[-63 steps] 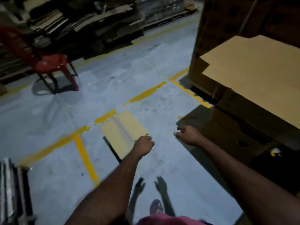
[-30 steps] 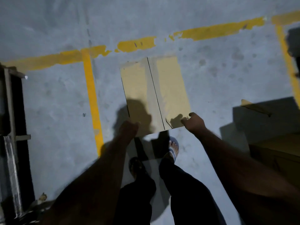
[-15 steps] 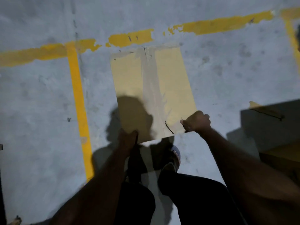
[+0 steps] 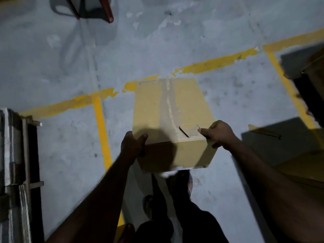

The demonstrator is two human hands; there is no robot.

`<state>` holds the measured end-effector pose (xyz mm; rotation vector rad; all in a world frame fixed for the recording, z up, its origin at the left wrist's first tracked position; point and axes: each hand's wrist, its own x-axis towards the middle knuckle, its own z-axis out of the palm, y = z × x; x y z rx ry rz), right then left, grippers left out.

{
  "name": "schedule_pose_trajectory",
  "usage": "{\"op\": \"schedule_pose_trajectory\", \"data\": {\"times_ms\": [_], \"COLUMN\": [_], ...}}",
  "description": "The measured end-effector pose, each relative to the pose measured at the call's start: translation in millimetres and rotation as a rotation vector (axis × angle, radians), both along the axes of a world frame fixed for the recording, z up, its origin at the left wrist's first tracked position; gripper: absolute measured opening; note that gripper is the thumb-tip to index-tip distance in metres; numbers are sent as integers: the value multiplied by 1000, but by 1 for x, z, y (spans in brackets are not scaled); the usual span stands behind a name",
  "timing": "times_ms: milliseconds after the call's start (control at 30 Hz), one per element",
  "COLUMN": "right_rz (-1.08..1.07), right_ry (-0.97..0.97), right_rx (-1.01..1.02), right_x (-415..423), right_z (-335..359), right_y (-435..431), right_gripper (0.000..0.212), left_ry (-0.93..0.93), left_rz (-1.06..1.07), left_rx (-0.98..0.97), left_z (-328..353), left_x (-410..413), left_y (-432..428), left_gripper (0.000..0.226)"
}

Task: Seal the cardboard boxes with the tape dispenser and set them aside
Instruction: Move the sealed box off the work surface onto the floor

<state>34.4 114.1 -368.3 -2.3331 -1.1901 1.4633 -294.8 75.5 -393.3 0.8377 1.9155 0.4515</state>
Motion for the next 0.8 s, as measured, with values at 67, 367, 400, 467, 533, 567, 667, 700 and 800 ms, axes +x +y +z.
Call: {"op": "schedule_pose_trajectory", "data": {"times_ms": [67, 367, 400, 467, 533, 567, 667, 700, 800], "right_rz": [-18, -4, -23, -54, -78, -76, -63, -84, -144], "right_ry": [-4, -54, -53, -60, -92, -124, -236, -267, -386], "right_rx": [48, 384, 410, 450, 482, 505, 584, 610, 681], "right_x": [15, 65, 68, 72, 77, 80, 89, 92, 102], "right_z": [48, 250, 267, 300, 332, 346, 392, 408, 457], "right_y": [8, 53, 56, 60, 59, 58, 51, 47, 27], "right_gripper": [51, 59, 61, 76, 102, 113, 125, 126, 125], "left_ry": [-23, 56, 74, 88, 67, 58, -11, -54, -178], "left_rz": [-24, -184, -203, -235, -274, -294, -357, -376, -430], "left_rx": [25, 304, 347, 435, 506, 541, 640, 678, 738], "left_z": [50, 259, 279, 315, 351, 369, 420, 439, 487], "left_x": [14, 71, 75, 81, 87, 89, 100, 106, 128], "left_y": [20, 123, 133, 153, 169, 175, 186, 187, 197], "left_gripper": [52, 44, 43, 46, 56, 62, 65, 58, 38]}}
